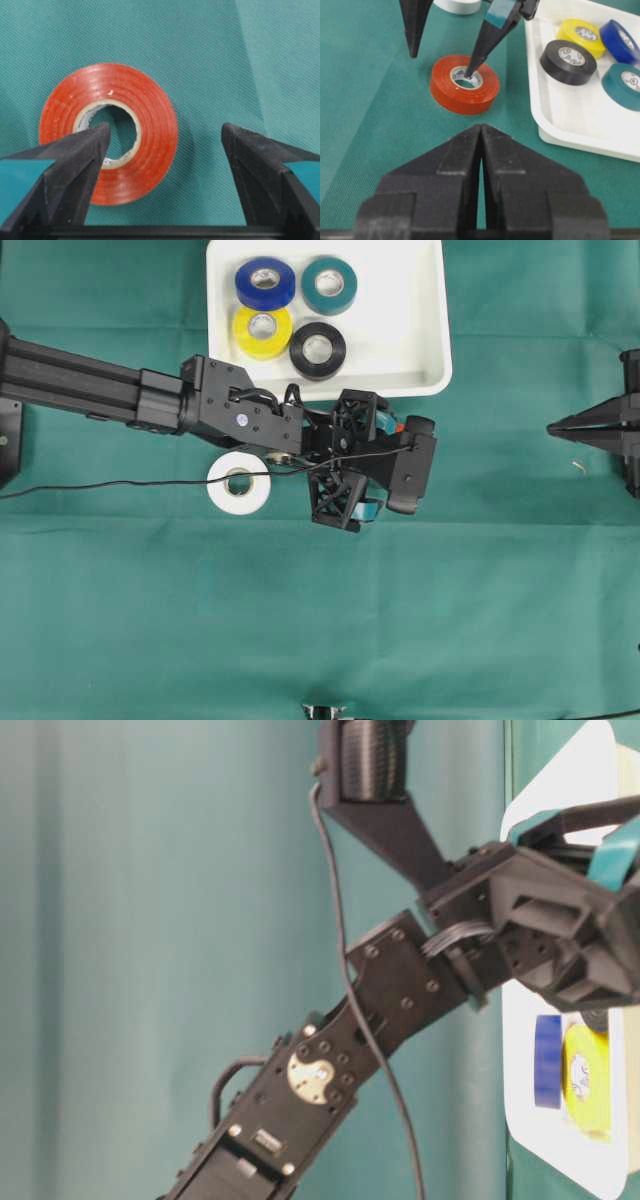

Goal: Put the tape into the white case with the left arm.
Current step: 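Grasp the red roll by its rim with the left gripper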

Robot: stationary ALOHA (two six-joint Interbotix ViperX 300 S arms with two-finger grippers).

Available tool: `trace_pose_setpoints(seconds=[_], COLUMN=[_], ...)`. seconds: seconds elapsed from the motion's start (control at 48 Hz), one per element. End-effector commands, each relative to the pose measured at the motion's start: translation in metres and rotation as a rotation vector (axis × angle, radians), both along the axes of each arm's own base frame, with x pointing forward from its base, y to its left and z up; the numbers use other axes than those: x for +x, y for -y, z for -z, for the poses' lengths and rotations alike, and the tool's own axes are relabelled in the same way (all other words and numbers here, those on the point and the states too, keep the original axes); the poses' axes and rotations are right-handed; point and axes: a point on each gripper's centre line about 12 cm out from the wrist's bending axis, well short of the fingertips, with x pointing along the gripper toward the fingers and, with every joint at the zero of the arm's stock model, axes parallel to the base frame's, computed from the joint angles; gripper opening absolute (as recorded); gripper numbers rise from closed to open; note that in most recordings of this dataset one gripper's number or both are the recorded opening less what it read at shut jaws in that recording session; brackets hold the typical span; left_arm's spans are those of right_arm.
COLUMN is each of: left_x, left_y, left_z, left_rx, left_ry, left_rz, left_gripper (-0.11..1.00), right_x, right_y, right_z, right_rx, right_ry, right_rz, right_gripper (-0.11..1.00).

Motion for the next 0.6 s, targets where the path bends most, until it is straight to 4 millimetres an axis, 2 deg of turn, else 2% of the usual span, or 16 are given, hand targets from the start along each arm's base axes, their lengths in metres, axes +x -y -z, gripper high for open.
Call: trace_pose_setpoints(seconds=[0.0, 0.208, 0.333, 0.396, 0.541, 0.583], left_x=[0.01, 0.011, 0.011, 0.012, 0.011, 0.011], left_y=[-0.002, -0.003, -0.004, -0.003, -0.003, -0.003], left_z=[-0.016, -0.005, -0.006, -0.009, -0.011, -0.011], left_rx=[0.0, 0.0, -0.001, -0.002, -0.003, -0.003], left_ry=[0.048, 0.029, 0.029, 0.037, 0.04, 0.04], left_rz=[-0.003, -0.007, -0.01, -0.008, -0.009, -0.009], left_gripper=[0.89, 0.88, 0.8, 0.7, 0.32, 0.26], right_x=[0.0, 0.0, 0.0, 0.0, 0.0, 0.0], right_y=[0.0, 0.0, 0.0, 0.0, 0.0, 0.0], right_z=[0.002, 0.002, 0.003, 0.002, 0.003, 0.002], right_rx=[-0.005, -0.005, -0.005, -0.006, -0.005, -0.006], right_ry=[-0.004, -0.005, -0.007, -0.005, -0.007, -0.005], right_rz=[-0.004, -0.003, -0.003, -0.004, -0.003, -0.004], right_gripper=[-0.09, -0.09, -0.09, -0.09, -0.09, -0.09])
